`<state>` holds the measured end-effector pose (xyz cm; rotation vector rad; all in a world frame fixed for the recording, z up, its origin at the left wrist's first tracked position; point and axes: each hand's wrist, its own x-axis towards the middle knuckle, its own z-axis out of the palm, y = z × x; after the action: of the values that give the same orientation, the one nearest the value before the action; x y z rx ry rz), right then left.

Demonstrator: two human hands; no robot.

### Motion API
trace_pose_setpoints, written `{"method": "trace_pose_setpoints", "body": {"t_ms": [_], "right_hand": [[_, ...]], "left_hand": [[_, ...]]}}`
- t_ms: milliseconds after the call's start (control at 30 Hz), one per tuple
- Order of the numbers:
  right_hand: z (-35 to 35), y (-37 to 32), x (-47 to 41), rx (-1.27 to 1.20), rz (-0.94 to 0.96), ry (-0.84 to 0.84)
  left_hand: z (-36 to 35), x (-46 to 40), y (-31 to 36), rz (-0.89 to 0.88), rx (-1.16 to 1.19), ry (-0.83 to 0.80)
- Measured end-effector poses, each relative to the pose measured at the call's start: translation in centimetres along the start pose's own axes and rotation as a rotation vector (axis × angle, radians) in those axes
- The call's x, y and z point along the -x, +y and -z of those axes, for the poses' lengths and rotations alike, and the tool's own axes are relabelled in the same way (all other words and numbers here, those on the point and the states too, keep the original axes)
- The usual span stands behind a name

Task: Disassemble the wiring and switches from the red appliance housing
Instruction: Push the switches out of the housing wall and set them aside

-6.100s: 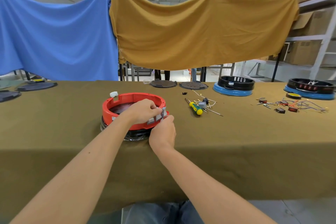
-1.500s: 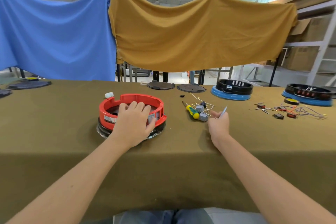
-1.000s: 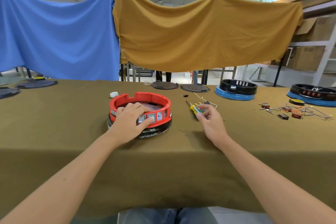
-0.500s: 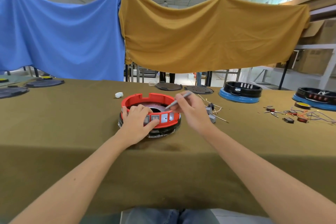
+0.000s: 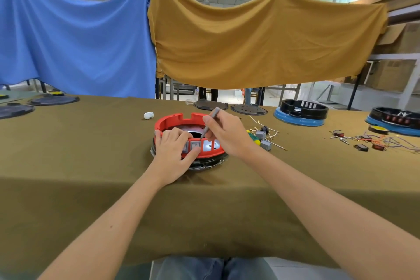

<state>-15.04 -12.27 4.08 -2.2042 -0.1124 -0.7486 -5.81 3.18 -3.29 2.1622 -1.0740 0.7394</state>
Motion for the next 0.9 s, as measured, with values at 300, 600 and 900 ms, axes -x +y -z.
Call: {"method": "trace_pose_setpoints", "body": {"t_ms": [300, 600, 900], "right_hand": [[0.1, -0.2, -1.2, 0.103, 0.011, -0.067], [-0.1, -1.5, -2.8, 0.182, -0.121, -0.147], [0.1, -1.7, -4.1, 0.102, -0.317, -0.235]], "left_hand": [[0.0, 0.0, 0.0, 0.009, -0.010, -0.010], [-0.1, 0.1, -0.1, 0.006, -0.006, -0.013], [0.1, 0.2, 0.0, 0.006, -0.001, -0.005]]}}
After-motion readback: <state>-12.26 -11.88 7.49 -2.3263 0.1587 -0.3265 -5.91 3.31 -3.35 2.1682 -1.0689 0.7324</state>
